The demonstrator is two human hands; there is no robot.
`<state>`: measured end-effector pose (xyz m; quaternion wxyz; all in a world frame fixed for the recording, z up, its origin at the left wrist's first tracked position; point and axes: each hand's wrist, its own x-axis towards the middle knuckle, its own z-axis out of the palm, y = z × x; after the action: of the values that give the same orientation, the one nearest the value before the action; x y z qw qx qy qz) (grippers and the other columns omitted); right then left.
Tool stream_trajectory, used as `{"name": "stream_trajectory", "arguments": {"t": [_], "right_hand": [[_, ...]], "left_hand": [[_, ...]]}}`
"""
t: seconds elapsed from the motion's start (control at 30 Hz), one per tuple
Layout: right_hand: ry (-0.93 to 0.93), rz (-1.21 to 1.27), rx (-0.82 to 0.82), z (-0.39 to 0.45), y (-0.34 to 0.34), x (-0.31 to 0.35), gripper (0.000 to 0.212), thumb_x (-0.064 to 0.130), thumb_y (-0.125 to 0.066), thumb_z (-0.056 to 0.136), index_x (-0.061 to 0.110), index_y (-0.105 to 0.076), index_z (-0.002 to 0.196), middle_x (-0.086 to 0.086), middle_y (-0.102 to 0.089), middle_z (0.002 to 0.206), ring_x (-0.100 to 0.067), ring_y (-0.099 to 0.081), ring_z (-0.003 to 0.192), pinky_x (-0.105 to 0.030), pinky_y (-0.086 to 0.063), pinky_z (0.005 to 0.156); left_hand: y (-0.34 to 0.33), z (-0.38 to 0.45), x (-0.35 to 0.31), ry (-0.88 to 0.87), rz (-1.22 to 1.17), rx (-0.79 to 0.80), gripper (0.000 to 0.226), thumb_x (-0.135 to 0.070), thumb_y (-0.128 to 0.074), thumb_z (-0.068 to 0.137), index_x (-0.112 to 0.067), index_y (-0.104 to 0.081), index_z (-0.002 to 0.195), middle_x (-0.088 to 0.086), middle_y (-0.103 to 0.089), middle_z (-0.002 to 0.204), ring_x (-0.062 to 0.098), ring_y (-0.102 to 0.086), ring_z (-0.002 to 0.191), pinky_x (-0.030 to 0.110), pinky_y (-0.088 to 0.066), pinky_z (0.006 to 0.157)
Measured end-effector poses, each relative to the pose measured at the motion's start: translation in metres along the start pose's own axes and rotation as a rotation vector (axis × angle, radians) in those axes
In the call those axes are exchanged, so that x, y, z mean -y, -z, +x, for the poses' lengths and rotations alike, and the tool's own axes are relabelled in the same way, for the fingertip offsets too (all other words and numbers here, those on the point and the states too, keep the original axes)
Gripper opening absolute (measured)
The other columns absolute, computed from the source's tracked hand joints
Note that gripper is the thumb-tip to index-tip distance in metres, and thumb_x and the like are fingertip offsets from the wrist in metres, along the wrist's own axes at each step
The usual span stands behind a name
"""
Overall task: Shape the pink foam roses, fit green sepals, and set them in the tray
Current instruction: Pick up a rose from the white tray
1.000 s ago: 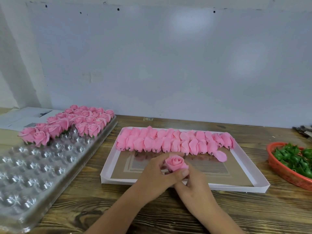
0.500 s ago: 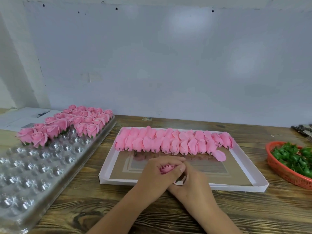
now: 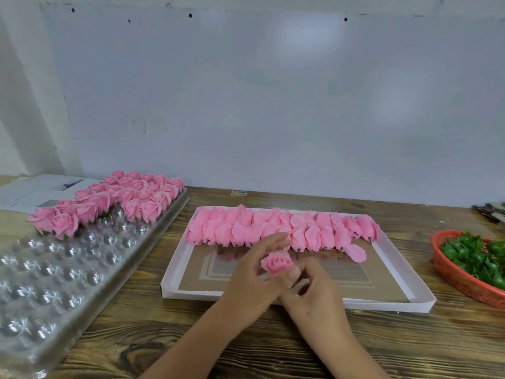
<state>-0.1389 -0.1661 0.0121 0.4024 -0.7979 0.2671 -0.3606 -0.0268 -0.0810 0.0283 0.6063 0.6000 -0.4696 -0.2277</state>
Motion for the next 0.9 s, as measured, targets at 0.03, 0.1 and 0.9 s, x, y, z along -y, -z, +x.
{"name": "stream_trajectory", "arguments": {"t": [0.03, 0.1, 0.9], "right_hand": [[0.022, -0.042, 0.03, -0.001, -0.001, 0.0, 0.026, 0.033, -0.08, 0.071, 0.036, -0.056, 0.081, 0.024, -0.065, 0.083, 0.0, -0.06, 0.07, -0.014, -0.043, 0.056], [0.08, -0.088, 0.083, -0.002, -0.003, 0.002, 0.029, 0.031, -0.08, 0.072, 0.04, -0.058, 0.088, 0.03, -0.063, 0.091, 0.006, -0.06, 0.079, -0.008, -0.042, 0.064], [0.003, -0.03, 0.108, -0.003, -0.005, 0.003, 0.029, 0.038, -0.08, 0.074, 0.042, -0.059, 0.093, 0.022, -0.063, 0.09, 0.002, -0.057, 0.08, -0.012, -0.045, 0.067]], "left_hand": [[0.001, 0.0, -0.002, -0.023, 0.009, -0.026, 0.045, -0.063, -0.07, 0.076, -0.05, -0.064, 0.119, -0.022, -0.067, 0.117, -0.001, -0.064, 0.108, 0.014, -0.051, 0.087], [0.001, 0.0, -0.002, -0.041, 0.005, -0.038, 0.025, -0.051, -0.066, 0.085, -0.039, -0.075, 0.105, -0.014, -0.074, 0.105, 0.005, -0.069, 0.1, 0.018, -0.053, 0.085], [0.001, 0.001, -0.004, -0.05, -0.047, -0.056, 0.026, -0.045, -0.064, 0.085, -0.028, -0.08, 0.095, -0.008, -0.077, 0.1, 0.009, -0.07, 0.103, 0.015, -0.051, 0.087]]}}
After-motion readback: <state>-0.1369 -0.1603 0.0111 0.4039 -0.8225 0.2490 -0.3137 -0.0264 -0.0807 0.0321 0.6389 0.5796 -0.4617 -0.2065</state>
